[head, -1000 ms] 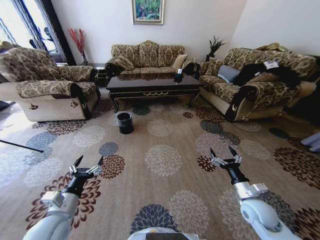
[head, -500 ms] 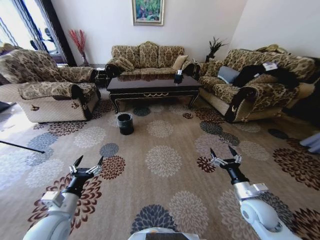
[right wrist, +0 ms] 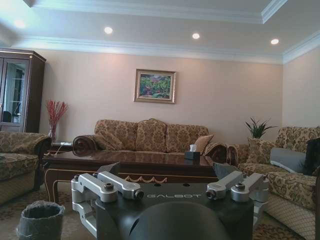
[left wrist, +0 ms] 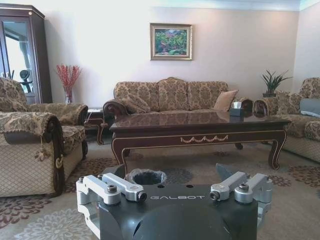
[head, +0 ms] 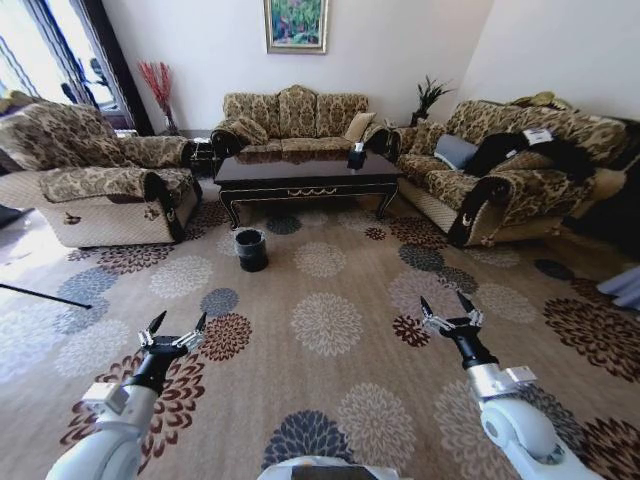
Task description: Move to the front of the table and pick up the trash from the floor, then place it into the trash bin.
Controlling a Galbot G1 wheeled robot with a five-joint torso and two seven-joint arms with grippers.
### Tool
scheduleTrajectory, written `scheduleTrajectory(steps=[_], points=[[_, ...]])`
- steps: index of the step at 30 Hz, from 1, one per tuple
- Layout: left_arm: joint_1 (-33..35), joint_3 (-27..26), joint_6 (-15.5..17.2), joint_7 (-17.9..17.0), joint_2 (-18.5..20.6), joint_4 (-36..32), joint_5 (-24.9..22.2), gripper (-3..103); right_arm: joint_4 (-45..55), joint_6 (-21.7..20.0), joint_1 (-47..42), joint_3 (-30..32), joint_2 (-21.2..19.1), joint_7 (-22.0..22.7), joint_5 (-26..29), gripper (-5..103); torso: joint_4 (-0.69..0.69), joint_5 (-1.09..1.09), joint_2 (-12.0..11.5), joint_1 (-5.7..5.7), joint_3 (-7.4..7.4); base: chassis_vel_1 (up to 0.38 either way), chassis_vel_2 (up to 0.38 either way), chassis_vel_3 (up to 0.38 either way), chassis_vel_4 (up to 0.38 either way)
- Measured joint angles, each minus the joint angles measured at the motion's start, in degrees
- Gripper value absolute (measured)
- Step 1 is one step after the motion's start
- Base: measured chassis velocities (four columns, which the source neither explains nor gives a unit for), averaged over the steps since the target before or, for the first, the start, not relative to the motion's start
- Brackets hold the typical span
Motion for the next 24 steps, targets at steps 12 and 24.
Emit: scheduleTrajectory(steps=[12,24], points=[[0.00,0.00,0.00,0.00,0.00,0.00,0.00,100,0.00,0.00,0.00,0.00,0.00,0.00,0.00,100,0.00,0.00,2.57,1.18,1.38,0.000,0.000,0.000,0.000],[0.00,0.00,0.00,0.00,0.00,0.00,0.00,100,0.00,0.00,0.00,0.00,0.00,0.00,0.00,100,0.00,0.00,5.33,2.33,3.01,0.000,0.000,0.000,0.000]])
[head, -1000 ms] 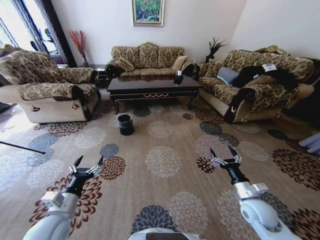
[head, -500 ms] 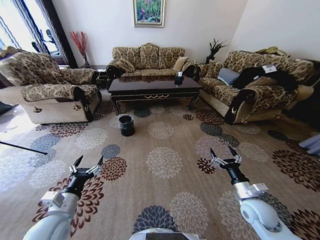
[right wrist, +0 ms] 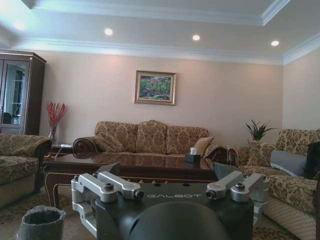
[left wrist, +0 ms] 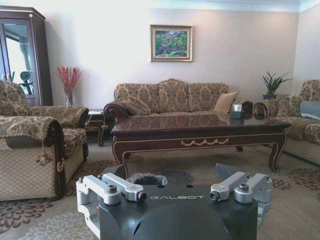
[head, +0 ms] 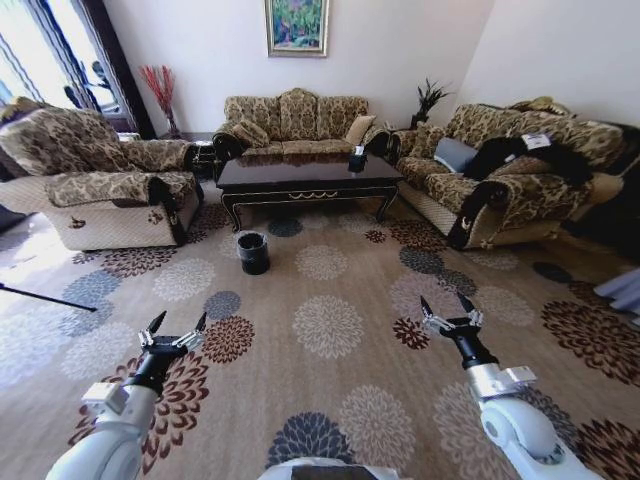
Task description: Move to the front of the table and pick up the trash from the floor, then place it into the trash bin.
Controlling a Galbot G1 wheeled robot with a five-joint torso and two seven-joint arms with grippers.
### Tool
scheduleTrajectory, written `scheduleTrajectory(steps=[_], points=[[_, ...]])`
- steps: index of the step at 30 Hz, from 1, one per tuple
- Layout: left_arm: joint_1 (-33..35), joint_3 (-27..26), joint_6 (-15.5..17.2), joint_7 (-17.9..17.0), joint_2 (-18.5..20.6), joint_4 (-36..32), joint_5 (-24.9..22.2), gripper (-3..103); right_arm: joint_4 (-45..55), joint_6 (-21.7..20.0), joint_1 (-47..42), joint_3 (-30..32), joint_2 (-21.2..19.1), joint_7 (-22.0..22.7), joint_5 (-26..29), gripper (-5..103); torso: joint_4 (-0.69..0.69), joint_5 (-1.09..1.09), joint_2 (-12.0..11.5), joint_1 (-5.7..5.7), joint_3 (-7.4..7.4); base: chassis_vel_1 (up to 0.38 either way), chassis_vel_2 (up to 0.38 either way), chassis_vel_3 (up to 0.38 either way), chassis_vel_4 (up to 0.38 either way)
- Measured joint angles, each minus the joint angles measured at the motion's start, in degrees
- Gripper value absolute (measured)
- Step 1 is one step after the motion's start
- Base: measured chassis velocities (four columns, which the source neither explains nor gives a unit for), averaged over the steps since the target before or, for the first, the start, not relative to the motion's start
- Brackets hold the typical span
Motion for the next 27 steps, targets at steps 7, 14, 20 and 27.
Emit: scheduleTrajectory(steps=[7,14,20,27], points=[[0.00,0.00,0.00,0.00,0.00,0.00,0.00,100,0.00,0.00,0.00,0.00,0.00,0.00,0.00,100,0.00,0.00,1.87,0.75,1.11,0.000,0.000,0.000,0.000],[0.00,0.00,0.00,0.00,0.00,0.00,0.00,100,0.00,0.00,0.00,0.00,0.00,0.00,0.00,100,0.00,0.00,3.78,1.57,2.21,0.000,0.000,0.000,0.000],[0.00,0.00,0.00,0.00,0.00,0.00,0.00,100,0.00,0.00,0.00,0.00,0.00,0.00,0.00,100,0.00,0.00,5.46,2.31,3.14,0.000,0.000,0.000,0.000],[0.00,0.00,0.00,0.00,0.00,0.00,0.00,100,0.00,0.00,0.00,0.00,0.00,0.00,0.00,100,0.00,0.00,7.02,2.98,4.03,0.000,0.000,0.000,0.000]])
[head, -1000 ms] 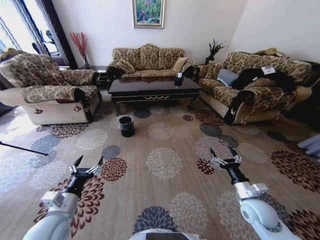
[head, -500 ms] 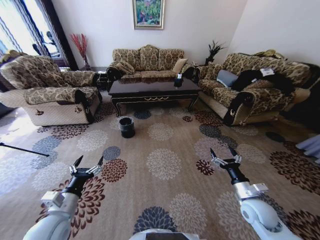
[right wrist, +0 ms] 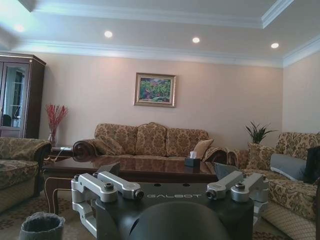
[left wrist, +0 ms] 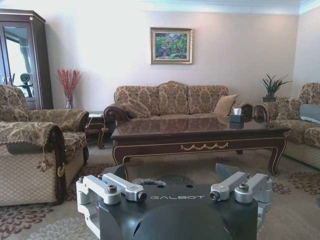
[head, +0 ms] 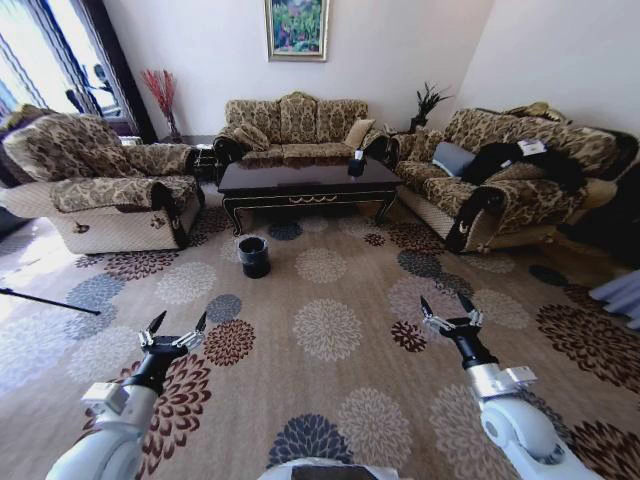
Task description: Move to the front of the table and pick up the trash from the floor, then place it into the trash bin.
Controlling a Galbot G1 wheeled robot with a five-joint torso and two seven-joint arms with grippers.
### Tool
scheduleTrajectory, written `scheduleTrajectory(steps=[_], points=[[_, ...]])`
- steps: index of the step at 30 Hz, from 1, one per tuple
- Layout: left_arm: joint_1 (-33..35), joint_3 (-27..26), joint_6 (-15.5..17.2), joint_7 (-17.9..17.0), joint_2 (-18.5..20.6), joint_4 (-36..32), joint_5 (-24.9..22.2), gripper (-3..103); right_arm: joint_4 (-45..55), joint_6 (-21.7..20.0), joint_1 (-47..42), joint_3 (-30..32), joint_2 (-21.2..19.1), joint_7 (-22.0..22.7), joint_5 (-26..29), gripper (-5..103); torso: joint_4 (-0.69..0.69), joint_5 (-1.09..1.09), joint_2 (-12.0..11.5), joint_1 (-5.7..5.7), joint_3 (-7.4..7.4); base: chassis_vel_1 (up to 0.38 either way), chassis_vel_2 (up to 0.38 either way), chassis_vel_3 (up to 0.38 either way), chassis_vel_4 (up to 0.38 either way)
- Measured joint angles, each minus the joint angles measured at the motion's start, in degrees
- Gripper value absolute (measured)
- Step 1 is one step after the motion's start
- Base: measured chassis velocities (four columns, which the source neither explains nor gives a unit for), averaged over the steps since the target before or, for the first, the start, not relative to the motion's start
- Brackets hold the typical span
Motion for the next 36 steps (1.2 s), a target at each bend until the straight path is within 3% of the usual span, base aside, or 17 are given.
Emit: scheduleTrajectory(steps=[36], points=[[0.00,0.00,0.00,0.00,0.00,0.00,0.00,100,0.00,0.00,0.00,0.00,0.00,0.00,0.00,100,0.00,0.00,10.08,4.48,5.59,0.000,0.000,0.000,0.000]])
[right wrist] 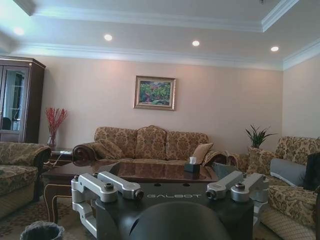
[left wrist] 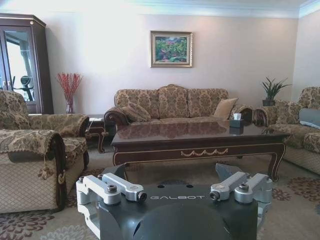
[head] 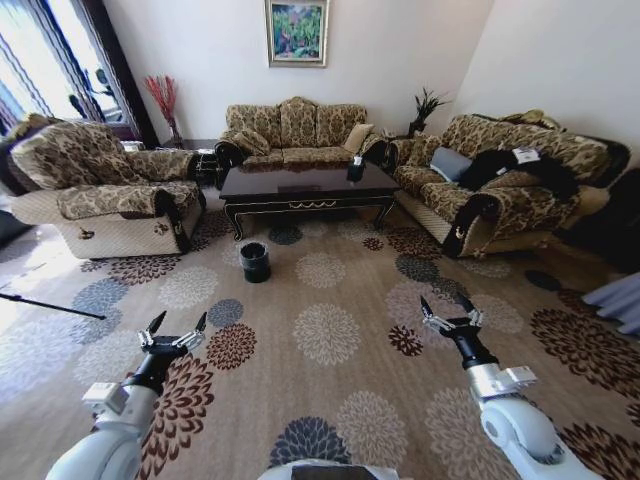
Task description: Move to the front of the table and pick up the trash from the floor, then place it into the trash bin.
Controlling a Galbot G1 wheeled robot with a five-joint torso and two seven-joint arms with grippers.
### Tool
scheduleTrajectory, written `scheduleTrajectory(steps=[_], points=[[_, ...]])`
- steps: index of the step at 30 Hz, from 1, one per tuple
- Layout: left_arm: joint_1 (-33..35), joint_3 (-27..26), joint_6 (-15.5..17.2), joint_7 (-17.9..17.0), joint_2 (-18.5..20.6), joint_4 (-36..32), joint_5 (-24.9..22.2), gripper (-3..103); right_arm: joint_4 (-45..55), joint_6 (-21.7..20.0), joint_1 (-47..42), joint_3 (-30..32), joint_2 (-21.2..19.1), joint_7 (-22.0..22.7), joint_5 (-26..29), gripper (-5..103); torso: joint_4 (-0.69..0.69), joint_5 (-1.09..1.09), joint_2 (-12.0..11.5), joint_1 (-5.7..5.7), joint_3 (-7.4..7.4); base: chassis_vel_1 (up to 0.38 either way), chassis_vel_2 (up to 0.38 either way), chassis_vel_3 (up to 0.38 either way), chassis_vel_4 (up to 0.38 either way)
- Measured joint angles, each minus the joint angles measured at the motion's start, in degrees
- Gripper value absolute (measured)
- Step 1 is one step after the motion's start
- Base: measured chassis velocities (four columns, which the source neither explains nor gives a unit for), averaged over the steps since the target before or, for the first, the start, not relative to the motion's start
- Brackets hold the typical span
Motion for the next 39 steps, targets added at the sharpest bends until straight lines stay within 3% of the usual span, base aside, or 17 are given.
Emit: scheduleTrajectory(steps=[20,39], points=[[0.00,0.00,0.00,0.00,0.00,0.00,0.00,100,0.00,0.00,0.00,0.00,0.00,0.00,0.00,100,0.00,0.00,5.54,2.47,3.10,0.000,0.000,0.000,0.000],[0.00,0.00,0.00,0.00,0.00,0.00,0.00,100,0.00,0.00,0.00,0.00,0.00,0.00,0.00,100,0.00,0.00,5.52,2.44,3.12,0.000,0.000,0.000,0.000]])
